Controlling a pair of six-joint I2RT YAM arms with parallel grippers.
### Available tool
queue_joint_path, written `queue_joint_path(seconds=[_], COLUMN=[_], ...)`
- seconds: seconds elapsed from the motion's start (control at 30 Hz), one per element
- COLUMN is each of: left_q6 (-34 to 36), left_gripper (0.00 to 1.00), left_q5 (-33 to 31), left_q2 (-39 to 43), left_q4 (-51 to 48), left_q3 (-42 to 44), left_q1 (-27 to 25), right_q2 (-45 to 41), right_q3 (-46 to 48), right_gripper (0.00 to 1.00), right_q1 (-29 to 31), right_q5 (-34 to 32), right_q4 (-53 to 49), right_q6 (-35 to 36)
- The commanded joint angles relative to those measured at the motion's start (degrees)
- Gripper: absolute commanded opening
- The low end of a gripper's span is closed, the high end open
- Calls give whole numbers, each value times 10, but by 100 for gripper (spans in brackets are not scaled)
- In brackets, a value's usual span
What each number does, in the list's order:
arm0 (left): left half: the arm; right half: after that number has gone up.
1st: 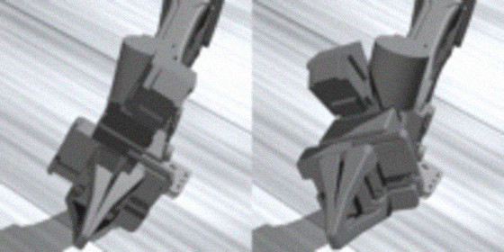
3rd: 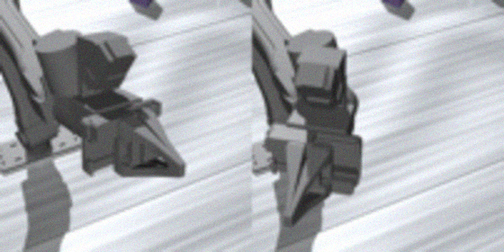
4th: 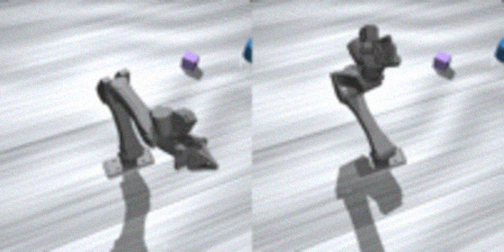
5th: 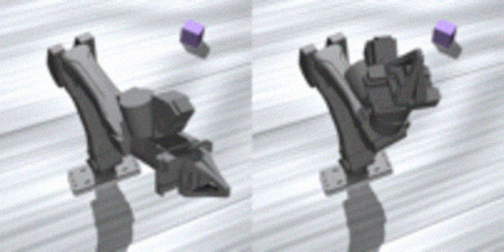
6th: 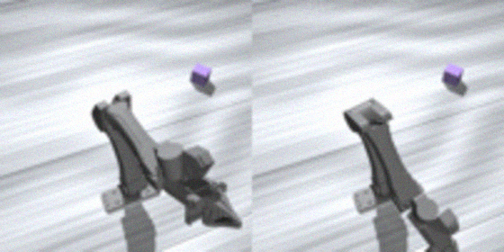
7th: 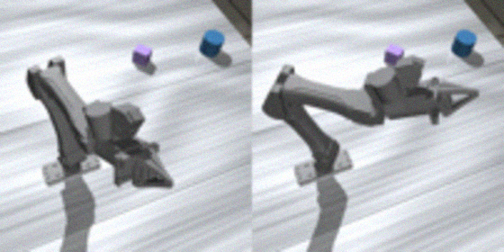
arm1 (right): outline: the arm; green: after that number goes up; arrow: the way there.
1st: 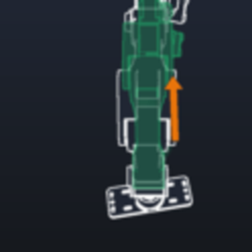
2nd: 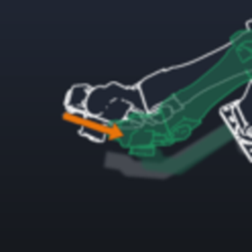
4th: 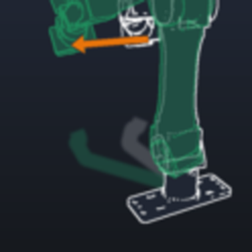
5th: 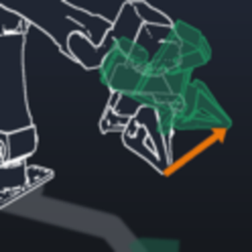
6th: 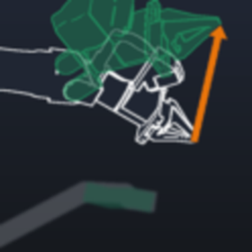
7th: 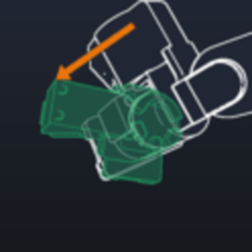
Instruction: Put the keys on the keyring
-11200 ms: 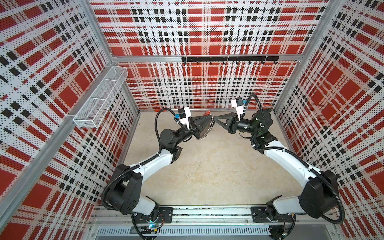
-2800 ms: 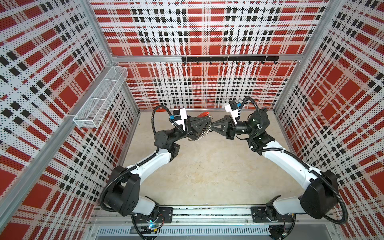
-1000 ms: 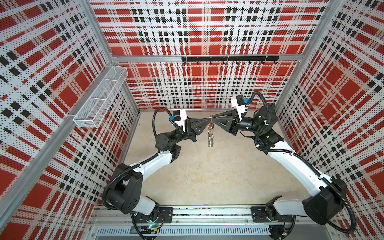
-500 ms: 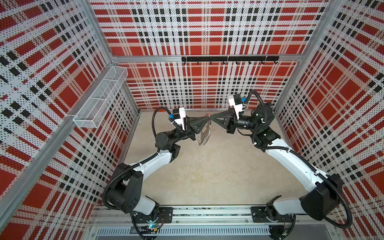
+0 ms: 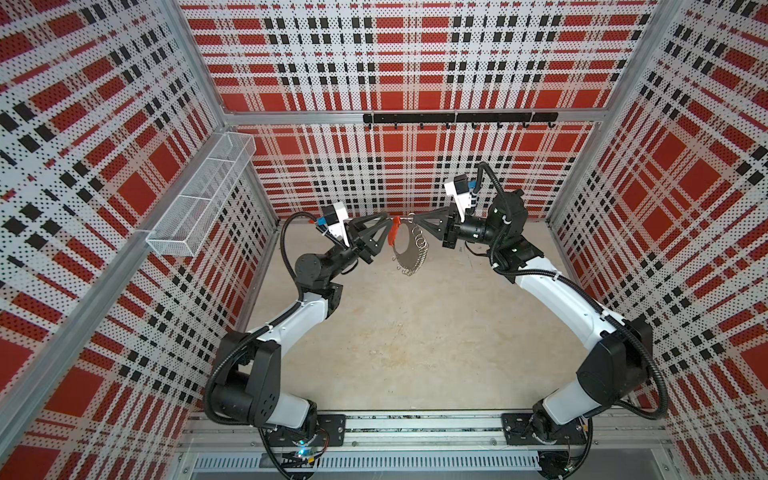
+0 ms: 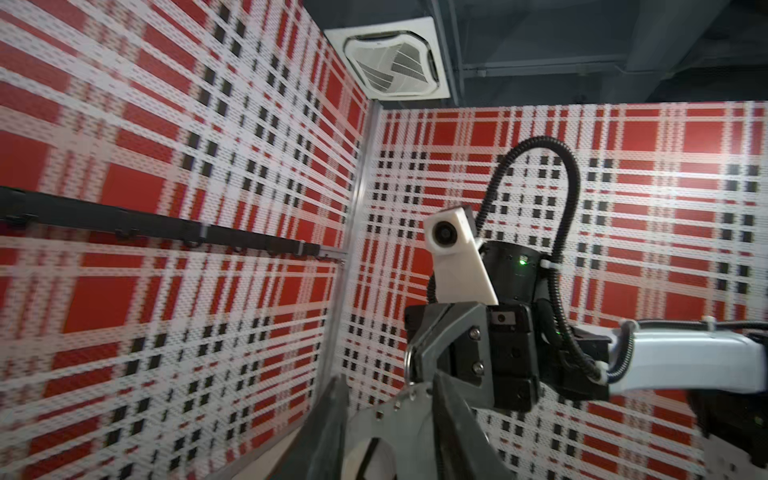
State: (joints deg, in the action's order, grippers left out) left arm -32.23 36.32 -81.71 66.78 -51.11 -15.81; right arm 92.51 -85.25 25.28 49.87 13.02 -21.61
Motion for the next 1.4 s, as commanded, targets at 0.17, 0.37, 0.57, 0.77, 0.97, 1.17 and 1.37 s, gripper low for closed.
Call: queue_joint_path(seconds=[0.17,0.37,0.57,0.77,0.97,1.17,1.37], left_q6=[190,200,180,159,155,135,133], left_gripper=[36,37,39,43,44,39,30], left_q5=[-151,-225,-178,-217,-120,11,76], left_q2=[19,-36,-66,-42,-13,-49,-84], left_q4=[-371,-509,-493,-558,-510,-463,-432], left_q3=[-103,-214,-237,-223,-169,-182,-200], left_q1=[0,5,7,9,9,12,28], right_q2=[108,159,205,199,181,168,152], right_q3=[-137,-176,-244,-206,-165,-158,-151], right_gripper=[0,0,0,0,0,0,0], right_q1=[-7,-6,-6,-6,-6,-6,-11], right_q5=[-89,-72,-56,-43,-15,7,31], right_q4=[-104,-81,-143,-107,-115,-149,-180], right_q6=[107,92,89,49,30,47,81])
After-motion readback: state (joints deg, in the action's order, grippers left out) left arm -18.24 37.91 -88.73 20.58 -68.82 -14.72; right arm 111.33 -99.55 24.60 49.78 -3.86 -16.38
